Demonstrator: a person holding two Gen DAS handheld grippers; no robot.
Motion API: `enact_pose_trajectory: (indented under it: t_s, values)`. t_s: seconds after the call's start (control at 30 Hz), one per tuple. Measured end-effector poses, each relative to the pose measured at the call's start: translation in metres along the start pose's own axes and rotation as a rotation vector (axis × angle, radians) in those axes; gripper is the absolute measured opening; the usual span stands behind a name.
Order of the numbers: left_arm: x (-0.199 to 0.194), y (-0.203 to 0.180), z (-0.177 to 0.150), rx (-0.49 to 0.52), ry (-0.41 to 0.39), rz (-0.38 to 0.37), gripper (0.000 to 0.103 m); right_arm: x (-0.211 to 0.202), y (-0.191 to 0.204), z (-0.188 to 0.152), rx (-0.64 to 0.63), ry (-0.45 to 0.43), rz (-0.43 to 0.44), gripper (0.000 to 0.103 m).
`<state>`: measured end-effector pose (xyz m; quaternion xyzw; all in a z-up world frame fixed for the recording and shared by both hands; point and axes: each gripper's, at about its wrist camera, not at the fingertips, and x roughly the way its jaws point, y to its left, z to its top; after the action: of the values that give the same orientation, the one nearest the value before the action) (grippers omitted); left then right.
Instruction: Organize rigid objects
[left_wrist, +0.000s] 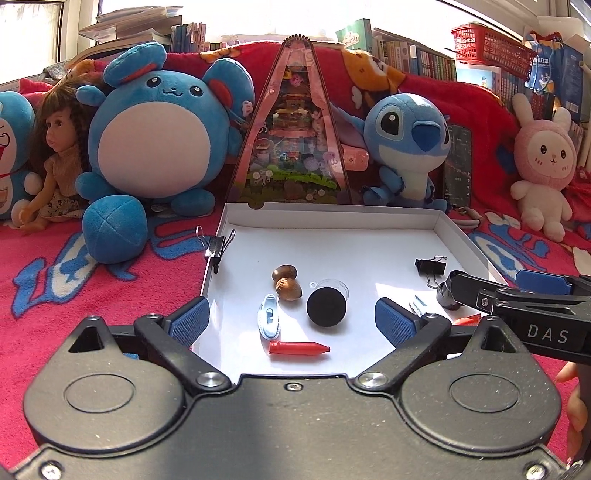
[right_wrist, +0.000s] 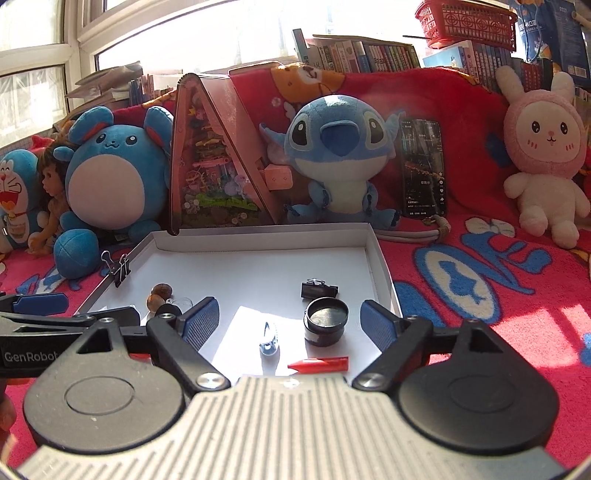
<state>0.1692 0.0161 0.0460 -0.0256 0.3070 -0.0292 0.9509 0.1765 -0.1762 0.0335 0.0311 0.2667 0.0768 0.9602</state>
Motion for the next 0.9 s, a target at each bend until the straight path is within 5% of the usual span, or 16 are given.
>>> enact_pose_trajectory:
  t_s: [0.17, 0.9]
  values:
    - [-0.007, 0.002, -0.006, 0.000, 0.001, 0.005, 0.098, -0.008, -0.004, -0.005, -0.001, -0.006, -0.010, 0.103]
    - [-0.020, 0.004, -0.054, 0.003, 0.036, 0.027, 0.098, -0.030, -0.006, -0.045, -0.011, 0.035, -0.051, 0.103]
